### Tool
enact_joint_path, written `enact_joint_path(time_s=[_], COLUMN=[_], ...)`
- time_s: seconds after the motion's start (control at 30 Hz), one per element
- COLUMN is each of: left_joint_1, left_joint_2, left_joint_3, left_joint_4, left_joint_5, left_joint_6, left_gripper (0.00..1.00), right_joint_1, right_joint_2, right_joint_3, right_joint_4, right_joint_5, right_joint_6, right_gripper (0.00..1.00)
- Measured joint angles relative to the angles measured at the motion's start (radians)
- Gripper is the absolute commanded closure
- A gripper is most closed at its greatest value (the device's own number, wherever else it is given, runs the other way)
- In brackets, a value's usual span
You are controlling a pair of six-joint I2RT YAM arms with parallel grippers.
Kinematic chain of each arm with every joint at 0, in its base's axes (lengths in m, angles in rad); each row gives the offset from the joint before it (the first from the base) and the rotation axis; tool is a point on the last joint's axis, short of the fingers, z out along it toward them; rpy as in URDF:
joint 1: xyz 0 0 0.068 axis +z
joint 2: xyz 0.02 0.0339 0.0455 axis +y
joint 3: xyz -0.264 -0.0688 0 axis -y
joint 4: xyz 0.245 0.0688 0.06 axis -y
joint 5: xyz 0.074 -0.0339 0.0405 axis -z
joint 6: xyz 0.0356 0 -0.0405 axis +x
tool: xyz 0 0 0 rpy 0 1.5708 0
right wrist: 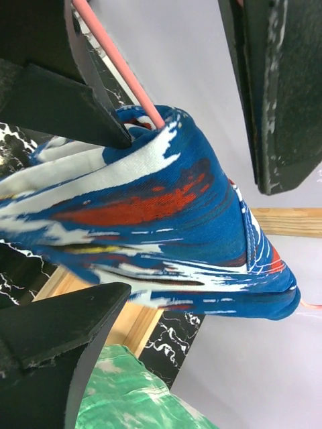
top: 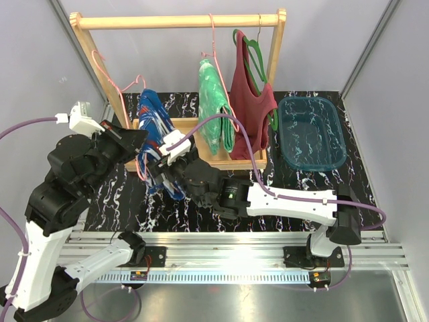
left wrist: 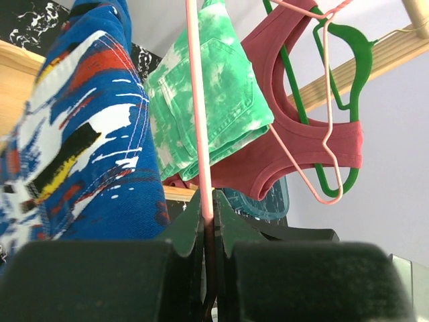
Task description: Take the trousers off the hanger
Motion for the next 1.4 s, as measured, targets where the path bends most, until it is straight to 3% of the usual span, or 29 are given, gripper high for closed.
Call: enact_joint_path(time_s=[0.7,1.23,1.4], left_joint_1=[0.000,0.000,0.000], left_joint_2=[0.006,0.007,0.015], left_joint_3=[0.052,0.052,0.070], left_joint_4=[-0.002,-0.001,-0.008], left_joint_5=[-0.023,-0.031,-0.049], left_joint_6=[0.001,0.000,0.000], left_gripper=[1.00,1.00,1.00], right_joint_1=[-0.024,-0.039,-0.039], right_joint_2=[0.010,0.037,0.037], right_joint_3=[-0.058,-0.036,-0.036], right_joint_4=[0.030,0.058,0.056], right_joint_5=[-0.011,-0.054,-0.086], right_joint_6=[-0.012,-0.005,0.011], right_gripper=[0.19,0.19,0.14])
